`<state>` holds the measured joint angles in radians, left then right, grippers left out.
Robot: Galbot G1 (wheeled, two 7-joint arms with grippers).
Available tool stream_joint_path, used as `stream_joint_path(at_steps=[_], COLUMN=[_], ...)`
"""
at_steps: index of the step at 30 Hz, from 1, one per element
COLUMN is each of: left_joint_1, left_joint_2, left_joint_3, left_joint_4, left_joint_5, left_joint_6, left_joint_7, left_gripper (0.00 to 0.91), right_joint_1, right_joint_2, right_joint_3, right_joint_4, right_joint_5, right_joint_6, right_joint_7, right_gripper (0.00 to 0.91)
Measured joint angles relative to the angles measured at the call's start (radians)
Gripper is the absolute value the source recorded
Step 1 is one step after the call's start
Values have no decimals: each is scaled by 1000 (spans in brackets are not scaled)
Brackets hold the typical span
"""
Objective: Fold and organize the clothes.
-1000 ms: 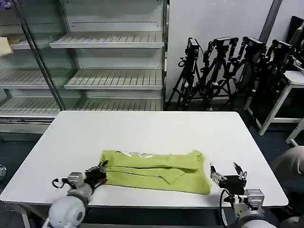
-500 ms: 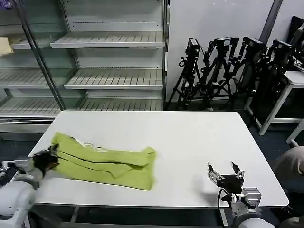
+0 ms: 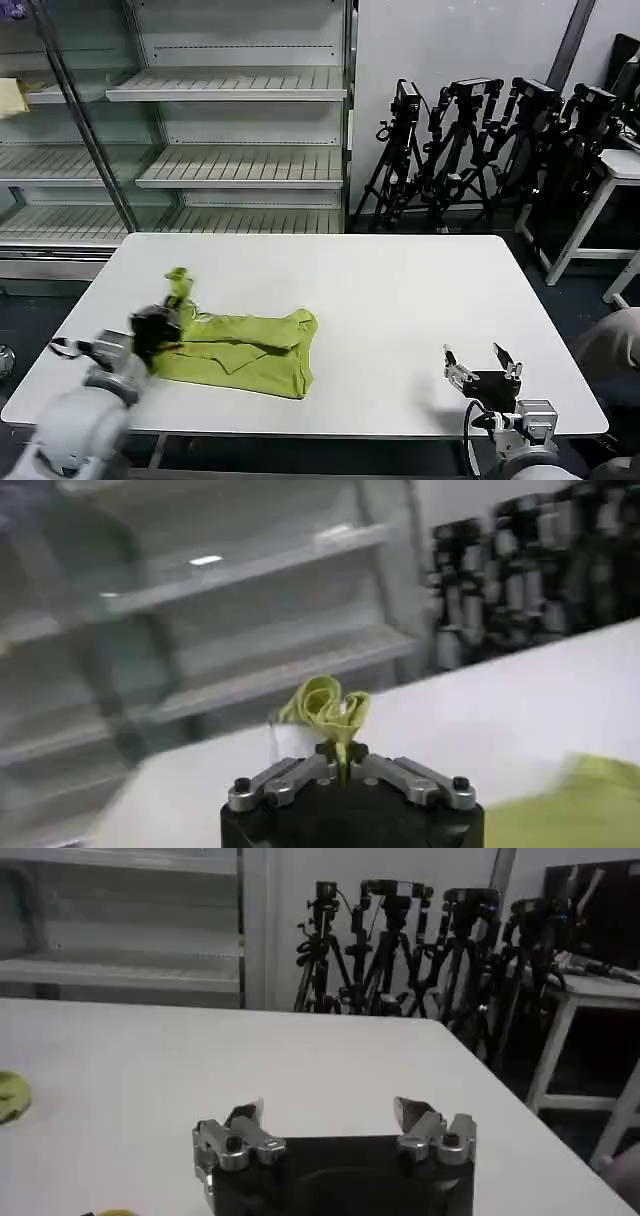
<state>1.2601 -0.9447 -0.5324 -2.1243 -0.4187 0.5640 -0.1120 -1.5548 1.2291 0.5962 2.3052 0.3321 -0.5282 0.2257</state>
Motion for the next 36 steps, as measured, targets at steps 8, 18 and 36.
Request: stream_joint_path(at_steps=[8,18,36], left_joint_1=[-20,-51,-93], left_joint_2=[-75,-112,-136], left_joint_3=[210,326,359], left_joint_4=[-34,-22,-12], left_joint_5=[55,79,23], left_joint_6=[6,10,-77], left_joint_7=[-6,-14,-21], left_gripper=[20,907,907], right_joint_1=[-1,3,6], right_joint_2=[4,11,8], right_joint_3=[14,10,2], right_joint_4=[-12,-16,-1], right_joint_5=[0,-5,-6], right_joint_6=[4,5,1], right_joint_7=[-1,-1,-2], right_gripper=[907,907,907])
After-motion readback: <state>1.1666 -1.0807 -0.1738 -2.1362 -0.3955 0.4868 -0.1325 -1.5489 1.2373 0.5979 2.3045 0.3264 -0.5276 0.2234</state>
